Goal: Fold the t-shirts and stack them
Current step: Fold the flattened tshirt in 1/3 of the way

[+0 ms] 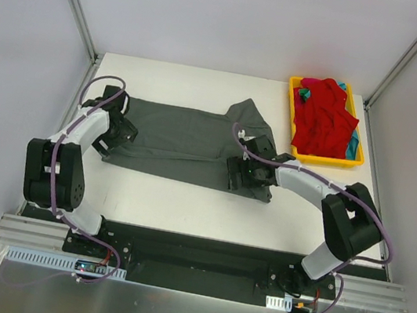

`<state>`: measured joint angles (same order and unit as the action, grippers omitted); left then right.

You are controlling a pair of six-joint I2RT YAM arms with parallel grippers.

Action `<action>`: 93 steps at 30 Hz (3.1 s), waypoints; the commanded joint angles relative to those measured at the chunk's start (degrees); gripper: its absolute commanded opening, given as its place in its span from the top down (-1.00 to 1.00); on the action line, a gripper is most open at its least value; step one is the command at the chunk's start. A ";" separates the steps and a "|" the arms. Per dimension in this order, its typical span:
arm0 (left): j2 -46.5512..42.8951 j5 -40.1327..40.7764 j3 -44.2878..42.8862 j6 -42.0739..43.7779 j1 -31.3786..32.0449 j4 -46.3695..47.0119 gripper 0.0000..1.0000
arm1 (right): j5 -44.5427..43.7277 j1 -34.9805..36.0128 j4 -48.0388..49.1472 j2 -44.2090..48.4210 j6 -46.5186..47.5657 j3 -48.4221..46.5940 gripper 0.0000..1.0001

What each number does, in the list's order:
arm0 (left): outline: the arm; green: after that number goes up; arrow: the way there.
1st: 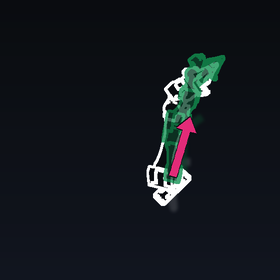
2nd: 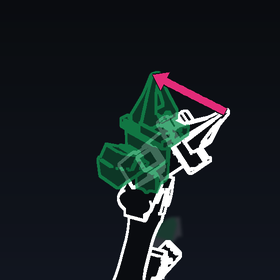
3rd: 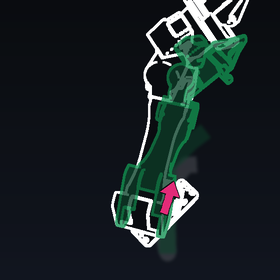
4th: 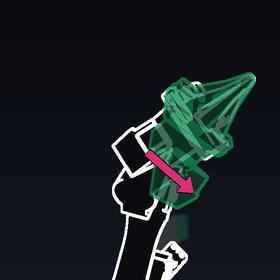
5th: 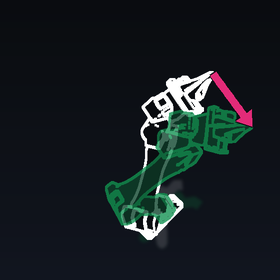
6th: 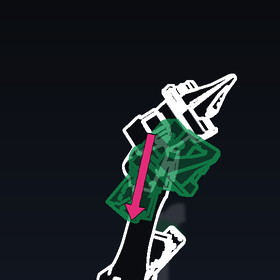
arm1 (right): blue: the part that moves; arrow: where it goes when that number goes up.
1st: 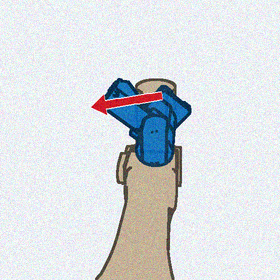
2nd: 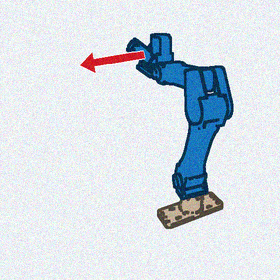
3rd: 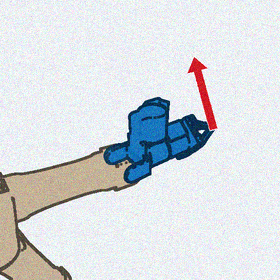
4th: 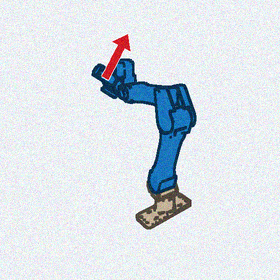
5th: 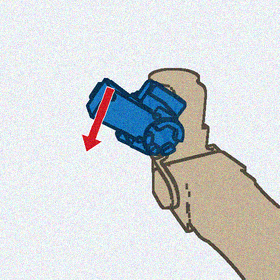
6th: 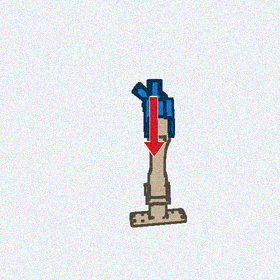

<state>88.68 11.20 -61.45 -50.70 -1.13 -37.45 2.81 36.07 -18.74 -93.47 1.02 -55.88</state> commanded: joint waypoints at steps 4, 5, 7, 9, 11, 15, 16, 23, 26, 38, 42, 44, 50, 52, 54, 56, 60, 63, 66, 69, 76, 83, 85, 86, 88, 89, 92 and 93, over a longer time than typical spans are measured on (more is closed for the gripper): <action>2.63 8.22 -1.30 -0.01 0.07 0.10 -0.65 | -1.40 0.05 1.60 -0.31 -0.84 3.40 -0.92; 3.50 8.57 -2.09 -0.10 -0.10 0.10 -0.63 | -1.49 0.14 1.78 -0.13 -0.93 4.10 -0.92; 5.26 8.92 -3.67 -0.45 -0.02 0.01 -0.54 | -1.84 0.05 1.78 -0.05 -0.93 4.99 -0.92; 7.20 8.93 -4.99 -0.63 -0.02 0.01 -0.41 | -2.46 -0.04 1.78 0.13 -0.93 5.60 -0.92; 9.39 9.36 -5.78 -1.33 -0.02 0.01 -0.34 | -2.46 -0.04 1.69 0.04 -0.93 5.78 -0.92; 12.91 9.89 -8.68 0.07 -0.28 -0.08 -0.15 | -2.46 -0.13 1.69 0.04 -0.93 5.69 -0.92; 13.18 9.54 -9.21 0.16 -0.37 -0.16 -0.08 | -2.46 -0.21 1.69 0.22 -0.93 5.69 -0.92; 12.65 10.24 -9.21 -0.54 -0.81 -0.69 0.91 | -4.65 -0.22 0.46 0.31 -0.84 6.13 -0.92; 12.74 10.16 -9.21 -0.28 -1.42 -0.95 1.00 | -5.62 -0.30 -0.07 0.83 -0.58 6.39 -0.92; 15.28 9.54 -15.09 -0.02 -1.60 -1.48 1.00 | -5.53 -0.39 -0.68 1.27 -0.23 6.92 -0.92; 19.58 11.47 -21.67 1.82 -2.21 -3.84 0.99 | -5.62 -0.39 -0.77 1.45 0.21 6.84 -0.92; 22.13 11.39 -25.19 2.00 -2.48 -6.57 0.60 | -5.80 -0.39 -0.77 1.45 0.48 6.84 -0.92; 21.54 14.11 -30.83 2.53 -2.65 -11.15 -0.98 | -5.53 -0.39 -1.30 2.59 0.39 6.57 -0.92; 19.17 13.24 -30.40 2.97 -2.65 -11.15 -0.98 | -5.01 -0.39 -1.21 3.55 0.39 6.31 -0.92; 16.88 10.96 -28.65 3.24 -2.65 -11.15 -0.98 | -4.13 -0.39 -1.12 4.61 0.30 5.70 -0.92; 14.69 7.97 -26.28 3.41 -2.48 -10.98 -0.98 | -3.51 -0.39 -1.12 5.92 -0.22 4.73 -0.92; 12.48 -0.46 -20.83 4.99 -1.87 -8.35 -0.98 | -1.23 -0.30 -0.51 8.83 -0.93 2.01 -0.92; 12.04 -6.09 -17.48 5.96 -1.07 -4.83 -0.98 | -0.61 -0.48 0.72 10.15 -3.03 -0.36 -0.92; 12.65 -8.56 -15.64 5.87 -0.63 -3.07 -0.98 | -1.66 -0.74 1.16 8.49 -3.74 -3.62 -0.92; 13.97 -8.48 -13.70 5.44 -0.63 -1.66 -0.98 | -0.36 -1.97 1.78 3.58 -4.53 -8.09 -0.92; 15.91 -4.79 -9.22 5.26 -1.16 -1.57 -0.98 | 2.19 -6.79 3.18 -10.40 -5.14 -16.10 -0.92; 13.98 -1.27 -2.28 5.26 -3.62 -1.66 -0.98 | 5.01 -11.81 3.19 -17.44 -7.08 -18.22 -0.92; 13.01 -0.31 -0.61 5.34 -3.97 -1.57 -0.98 | 4.58 -12.43 3.19 -17.71 -7.78 -16.99 -0.92; 12.66 0.22 0.10 5.43 -3.97 -1.57 -0.98 | 4.40 -12.61 3.19 -17.62 -8.04 -16.29 -0.92; 11.69 1.27 1.42 5.61 -4.06 -1.57 -0.98 | 3.52 -13.04 3.27 -17.01 -9.10 -14.88 -0.92; 11.43 1.54 2.12 5.70 -4.15 -1.66 -0.98 | 3.43 -13.22 3.36 -16.40 -9.28 -14.00 -0.92; 10.11 1.36 4.49 5.44 -4.15 -2.01 -0.98 | 2.47 -13.31 3.80 -14.29 -10.07 -11.63 -0.92; 9.41 1.80 5.54 5.00 -4.15 -2.27 -0.98 | 2.12 -13.31 4.06 -13.33 -10.42 -10.40 -0.92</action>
<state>99.24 8.05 -60.60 -46.22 -4.60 -35.75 6.59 23.11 -11.94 -108.92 -6.96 -71.05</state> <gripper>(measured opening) 0.990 0.959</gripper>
